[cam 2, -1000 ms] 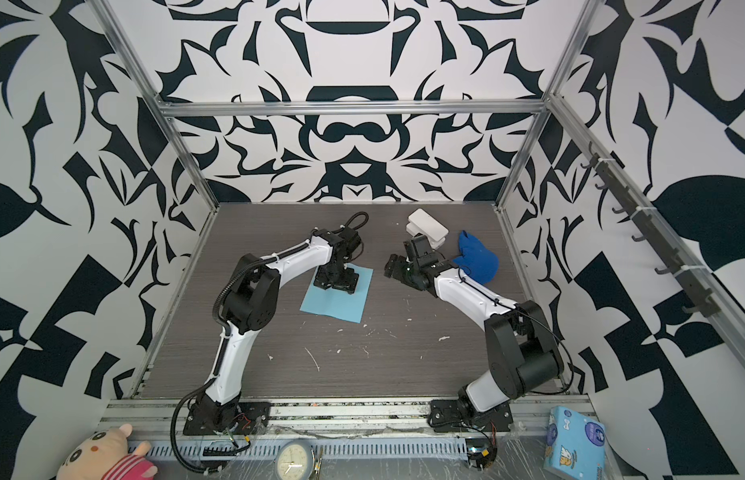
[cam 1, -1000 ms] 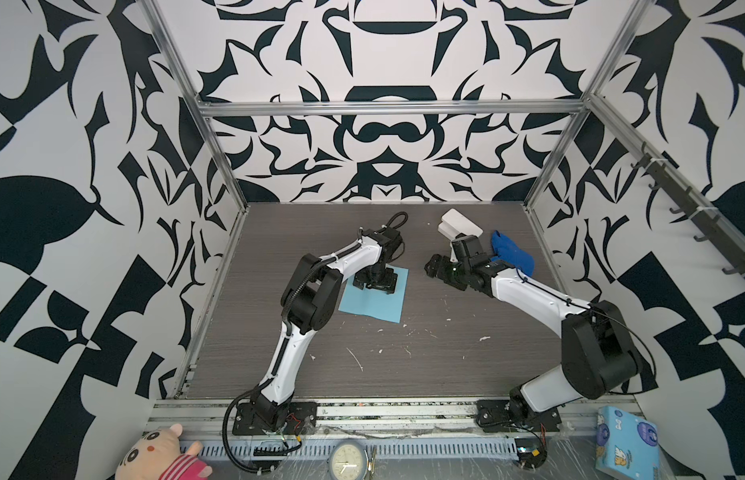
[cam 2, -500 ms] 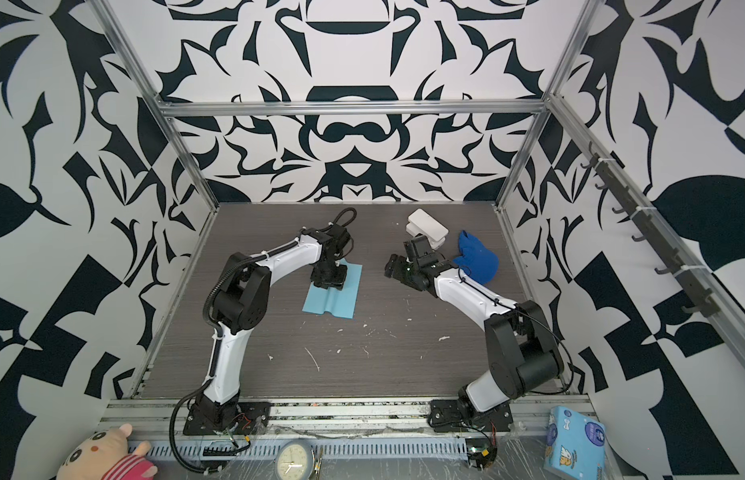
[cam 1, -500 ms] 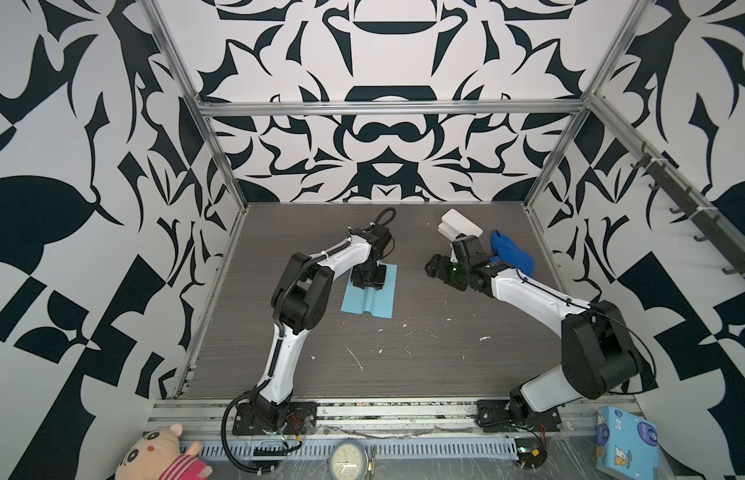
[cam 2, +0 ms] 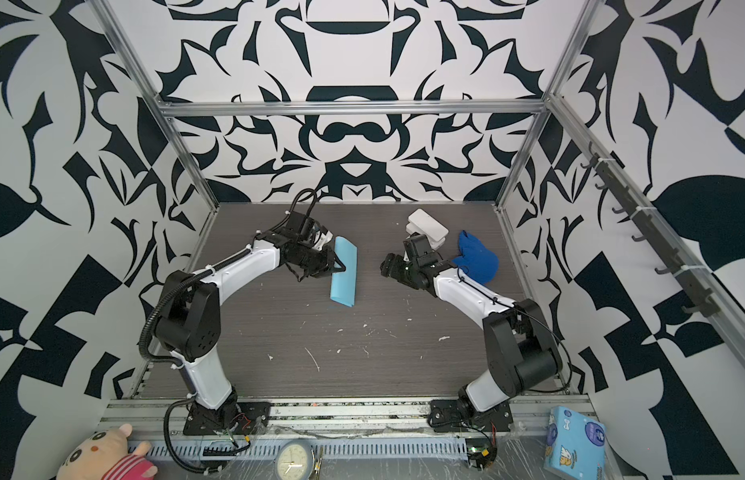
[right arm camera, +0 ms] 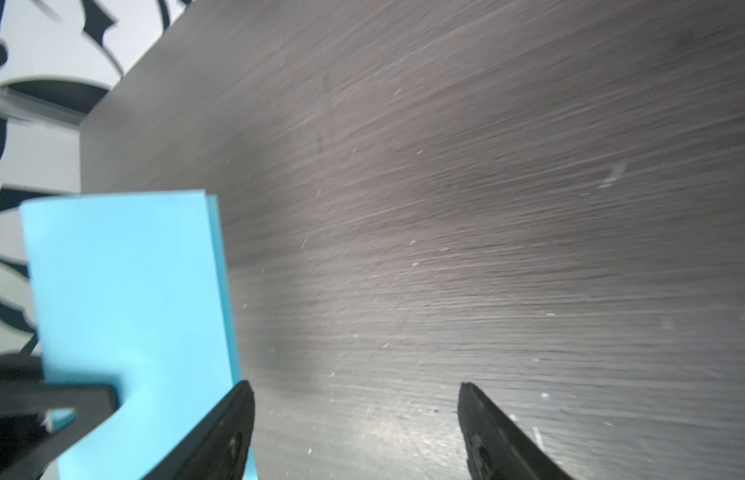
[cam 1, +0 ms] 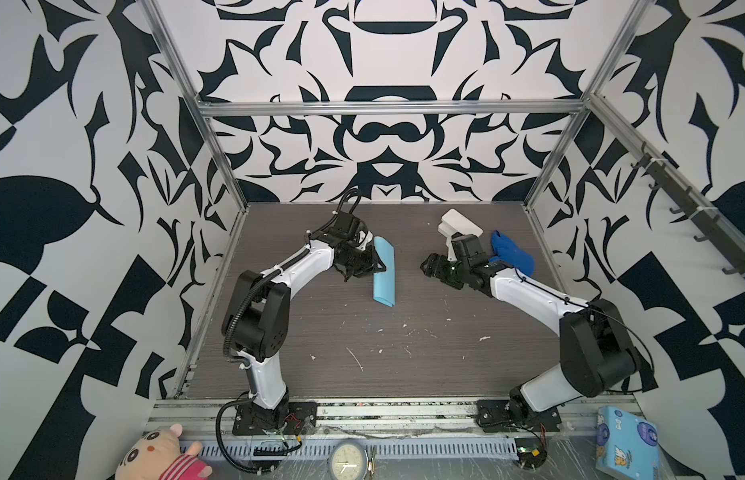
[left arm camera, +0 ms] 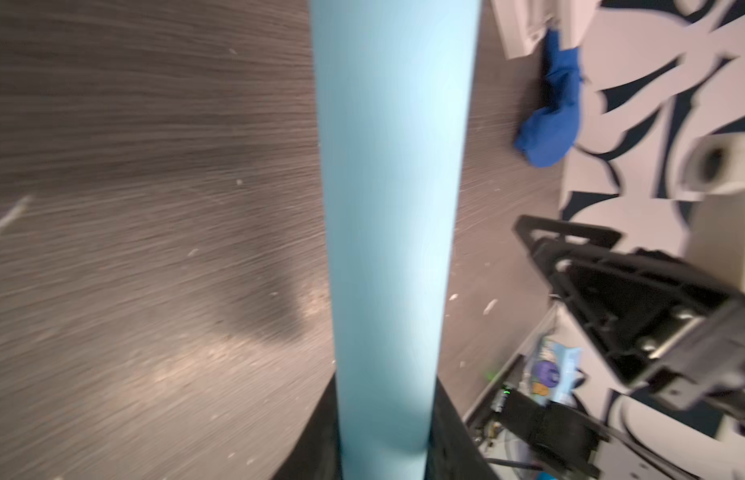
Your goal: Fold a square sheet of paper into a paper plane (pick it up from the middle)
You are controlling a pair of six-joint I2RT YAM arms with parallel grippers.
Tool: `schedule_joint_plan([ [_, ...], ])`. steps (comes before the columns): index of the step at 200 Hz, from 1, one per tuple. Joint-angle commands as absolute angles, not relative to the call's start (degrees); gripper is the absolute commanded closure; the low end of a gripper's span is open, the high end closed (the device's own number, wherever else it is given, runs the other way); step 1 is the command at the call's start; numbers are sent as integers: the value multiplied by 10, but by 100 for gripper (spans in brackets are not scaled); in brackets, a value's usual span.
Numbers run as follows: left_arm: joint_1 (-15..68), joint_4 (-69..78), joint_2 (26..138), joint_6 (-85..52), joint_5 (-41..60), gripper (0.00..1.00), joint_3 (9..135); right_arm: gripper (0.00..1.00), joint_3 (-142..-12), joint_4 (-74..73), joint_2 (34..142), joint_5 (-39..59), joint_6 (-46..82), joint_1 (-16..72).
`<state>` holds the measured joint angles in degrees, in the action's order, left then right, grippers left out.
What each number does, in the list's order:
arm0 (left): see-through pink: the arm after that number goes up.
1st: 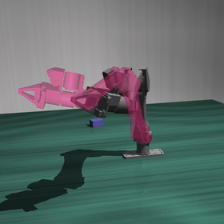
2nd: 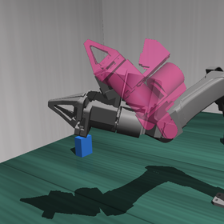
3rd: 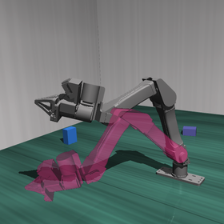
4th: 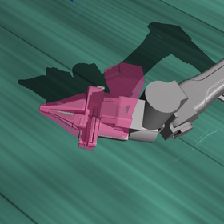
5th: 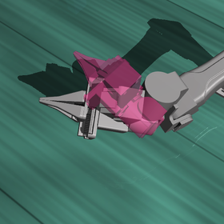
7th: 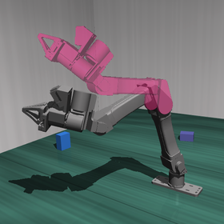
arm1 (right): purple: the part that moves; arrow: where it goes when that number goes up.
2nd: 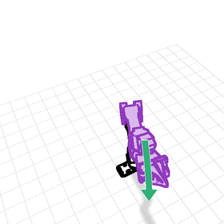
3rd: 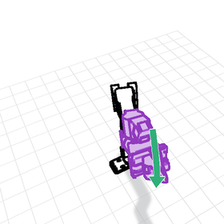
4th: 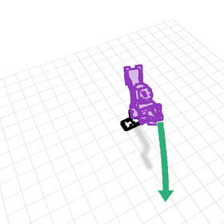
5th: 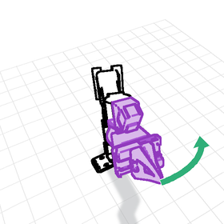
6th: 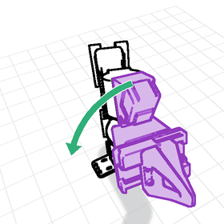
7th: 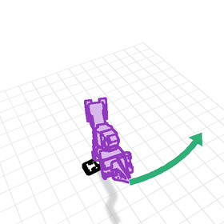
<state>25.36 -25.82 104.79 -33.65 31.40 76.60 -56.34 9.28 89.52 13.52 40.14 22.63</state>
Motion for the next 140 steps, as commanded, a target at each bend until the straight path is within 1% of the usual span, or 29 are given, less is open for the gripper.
schedule_joint_plan([
  [1, 235, -203, 1080, -378, 366, 68, 728, 20, -601, 76, 927, 222, 352, 237],
  [20, 229, -206, 1102, -366, 356, 67, 720, 21, -632, 96, 962, 224, 331, 255],
  [36, 225, -208, 1119, -357, 345, 66, 715, 25, -656, 99, 996, 219, 330, 271],
  [56, 222, -217, 1130, -345, 331, 65, 711, 35, -686, 91, 1042, 234, 338, 288],
  [82, 221, -233, 1132, -332, 308, 64, 709, 54, -729, 70, 1097, 272, 353, 309],
  [101, 219, -244, 1134, -327, 291, 63, 709, 64, -758, 62, 1133, 297, 365, 317],
  [127, 218, -253, 1138, -324, 282, 62, 712, 72, -780, 61, 1164, 308, 369, 319],
  [140, 218, -257, 1140, -324, 280, 63, 717, 75, -789, 69, 1176, 310, 367, 319],
])
